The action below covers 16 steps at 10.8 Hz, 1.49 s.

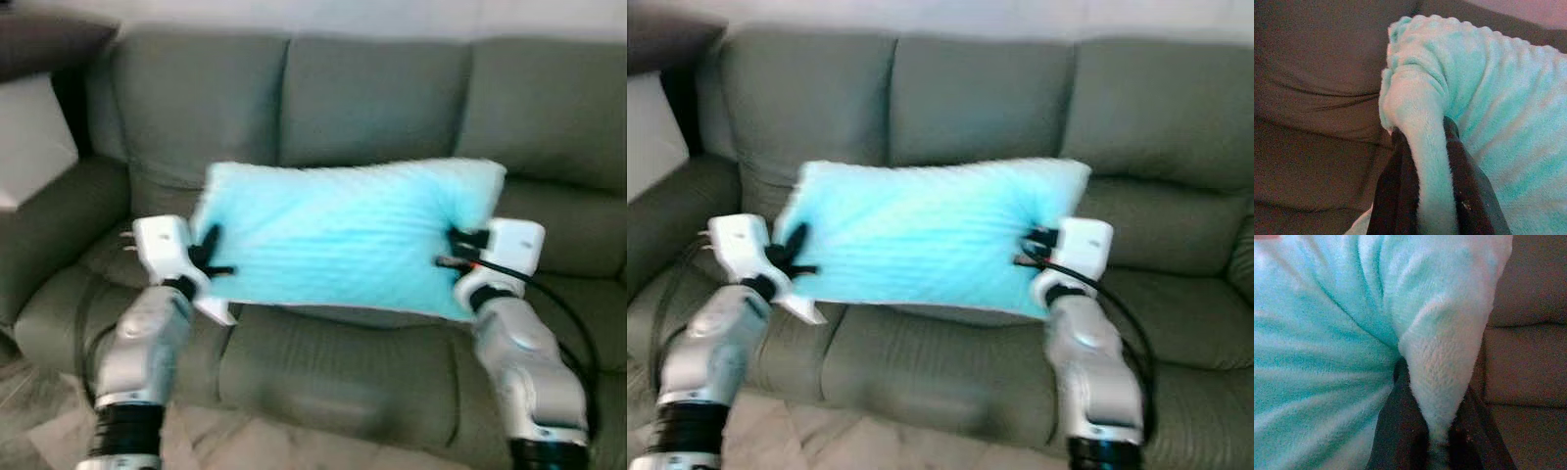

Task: Move the pillow to the sofa

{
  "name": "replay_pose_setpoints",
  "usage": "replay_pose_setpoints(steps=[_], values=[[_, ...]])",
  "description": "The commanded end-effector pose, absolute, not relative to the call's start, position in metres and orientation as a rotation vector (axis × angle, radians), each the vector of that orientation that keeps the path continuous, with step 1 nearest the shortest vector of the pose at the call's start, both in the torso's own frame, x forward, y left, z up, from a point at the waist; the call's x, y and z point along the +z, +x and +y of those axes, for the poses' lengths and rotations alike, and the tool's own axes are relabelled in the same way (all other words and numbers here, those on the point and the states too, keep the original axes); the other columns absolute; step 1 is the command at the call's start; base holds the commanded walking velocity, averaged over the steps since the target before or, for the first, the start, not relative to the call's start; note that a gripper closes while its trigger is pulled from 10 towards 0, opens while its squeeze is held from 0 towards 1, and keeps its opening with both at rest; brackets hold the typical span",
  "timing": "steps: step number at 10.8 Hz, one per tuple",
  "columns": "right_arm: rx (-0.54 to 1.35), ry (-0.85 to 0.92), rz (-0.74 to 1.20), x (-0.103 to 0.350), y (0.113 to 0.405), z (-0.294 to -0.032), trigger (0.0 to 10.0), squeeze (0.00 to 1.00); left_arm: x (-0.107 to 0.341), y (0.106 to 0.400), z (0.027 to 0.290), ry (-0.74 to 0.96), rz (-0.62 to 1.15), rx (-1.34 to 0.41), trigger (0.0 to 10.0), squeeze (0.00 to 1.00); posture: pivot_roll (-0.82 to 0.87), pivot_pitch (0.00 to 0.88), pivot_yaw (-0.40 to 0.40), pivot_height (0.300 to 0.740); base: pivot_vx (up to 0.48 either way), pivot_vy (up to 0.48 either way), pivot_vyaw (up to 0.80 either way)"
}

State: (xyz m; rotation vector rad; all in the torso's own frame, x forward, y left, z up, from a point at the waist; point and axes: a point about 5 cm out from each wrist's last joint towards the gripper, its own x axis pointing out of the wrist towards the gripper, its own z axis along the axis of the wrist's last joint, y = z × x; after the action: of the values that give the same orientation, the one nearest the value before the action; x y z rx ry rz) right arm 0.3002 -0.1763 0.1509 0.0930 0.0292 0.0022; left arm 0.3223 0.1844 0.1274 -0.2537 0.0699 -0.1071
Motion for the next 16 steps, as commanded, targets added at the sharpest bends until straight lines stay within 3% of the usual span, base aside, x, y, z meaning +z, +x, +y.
replay_pose_setpoints(steps=[1,4,8,12,16], values=[[-0.031,0.083,0.004,0.157,0.3,-0.186,10.0,0.0,0.129,0.324,0.183,-0.244,0.08,-0.102,10.0,0.0,-0.19,0.0,0.016,0.74,0.0,0.0,0.0],[-0.033,0.08,0.01,0.156,0.301,-0.185,10.0,0.0,0.124,0.325,0.179,-0.266,0.118,-0.102,10.0,0.0,-0.19,0.0,0.016,0.74,0.0,0.0,0.0],[-0.033,0.083,0.016,0.155,0.301,-0.185,10.0,0.0,0.121,0.325,0.18,-0.234,0.14,-0.106,10.0,0.0,-0.19,0.0,0.017,0.74,0.0,0.0,-0.8],[-0.031,0.081,0.018,0.154,0.3,-0.185,10.0,0.0,0.12,0.323,0.184,-0.236,0.143,-0.085,10.0,0.0,-0.19,0.0,0.018,0.74,0.0,0.0,0.0],[-0.031,0.081,0.02,0.154,0.3,-0.184,10.0,0.0,0.118,0.322,0.181,-0.234,0.154,-0.097,10.0,0.0,-0.19,0.0,0.016,0.74,0.0,0.445,0.0]])
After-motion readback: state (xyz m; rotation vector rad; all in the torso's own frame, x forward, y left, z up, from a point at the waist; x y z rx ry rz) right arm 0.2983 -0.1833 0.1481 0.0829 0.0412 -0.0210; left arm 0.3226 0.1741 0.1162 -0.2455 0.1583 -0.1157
